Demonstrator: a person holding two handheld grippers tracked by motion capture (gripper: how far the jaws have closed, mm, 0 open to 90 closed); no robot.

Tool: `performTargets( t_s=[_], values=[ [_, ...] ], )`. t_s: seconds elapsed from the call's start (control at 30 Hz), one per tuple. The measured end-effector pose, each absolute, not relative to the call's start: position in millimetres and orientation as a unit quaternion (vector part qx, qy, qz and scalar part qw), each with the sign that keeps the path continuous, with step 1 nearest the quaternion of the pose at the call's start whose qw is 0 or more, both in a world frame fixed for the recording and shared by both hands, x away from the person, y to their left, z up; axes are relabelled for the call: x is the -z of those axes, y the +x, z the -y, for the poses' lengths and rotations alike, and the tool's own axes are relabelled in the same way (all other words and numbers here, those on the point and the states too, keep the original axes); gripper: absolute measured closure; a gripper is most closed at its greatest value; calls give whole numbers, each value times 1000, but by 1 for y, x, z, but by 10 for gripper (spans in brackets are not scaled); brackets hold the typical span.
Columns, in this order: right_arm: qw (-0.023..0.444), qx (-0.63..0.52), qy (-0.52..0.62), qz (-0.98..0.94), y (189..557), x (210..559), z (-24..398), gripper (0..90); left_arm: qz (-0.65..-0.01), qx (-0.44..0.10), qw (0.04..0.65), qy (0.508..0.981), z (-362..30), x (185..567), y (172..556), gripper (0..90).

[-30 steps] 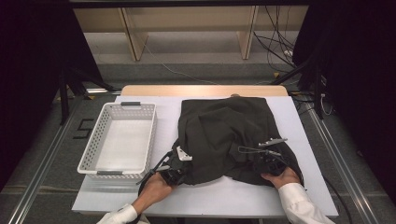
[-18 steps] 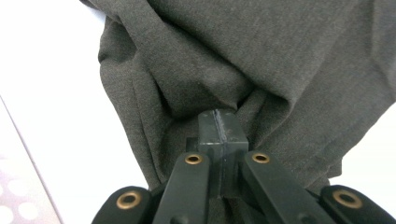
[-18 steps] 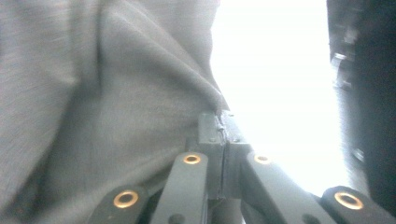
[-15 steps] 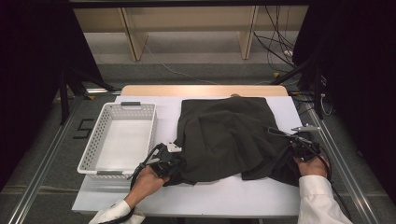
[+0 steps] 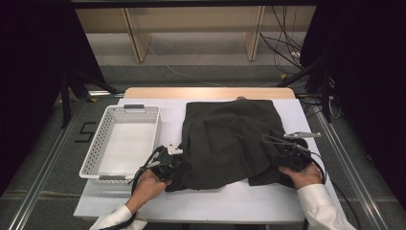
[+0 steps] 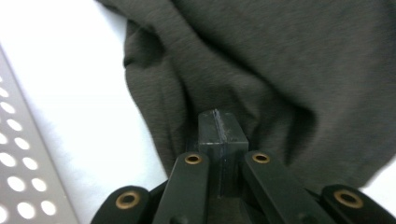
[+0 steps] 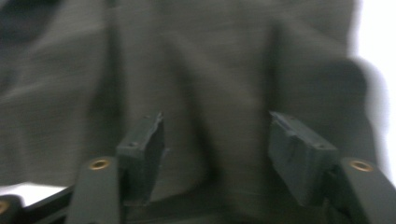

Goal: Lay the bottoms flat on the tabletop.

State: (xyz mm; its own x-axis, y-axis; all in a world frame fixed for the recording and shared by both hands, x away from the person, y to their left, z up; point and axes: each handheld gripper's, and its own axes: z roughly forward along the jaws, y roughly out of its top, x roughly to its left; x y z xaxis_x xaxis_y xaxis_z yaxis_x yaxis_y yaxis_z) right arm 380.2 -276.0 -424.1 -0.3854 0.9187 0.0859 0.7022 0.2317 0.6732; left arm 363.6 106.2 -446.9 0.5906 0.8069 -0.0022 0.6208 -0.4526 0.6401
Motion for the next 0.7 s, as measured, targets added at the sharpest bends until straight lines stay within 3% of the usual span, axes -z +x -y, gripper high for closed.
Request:
performTargets(
  t_s=[0.03,0.2,0.3,0.47,0.5,0.6,0.67,0.7],
  values=[
    [161,-320,524,-773,380,426,270,329,-424,-147,312,837,-104,444,361,881],
    [132,-296,515,-794,384,445,252,292,-399,-97,326,852,-84,442,350,524],
    [94,-297,503,-806,385,455,239,282,-394,-89,315,859,-65,449,349,379],
    [79,-281,460,-838,378,457,207,302,-395,-87,290,868,-50,465,356,272],
    [91,-267,458,-843,379,459,202,362,-395,-91,282,870,-49,469,358,264],
    [136,-237,457,-846,383,463,193,698,-396,-88,283,869,-53,474,359,327],
    [150,-242,453,-845,385,459,192,853,-398,-86,289,867,-54,470,358,333],
    [164,-247,450,-842,386,455,192,880,-396,-86,290,867,-55,467,358,334]
  ],
)
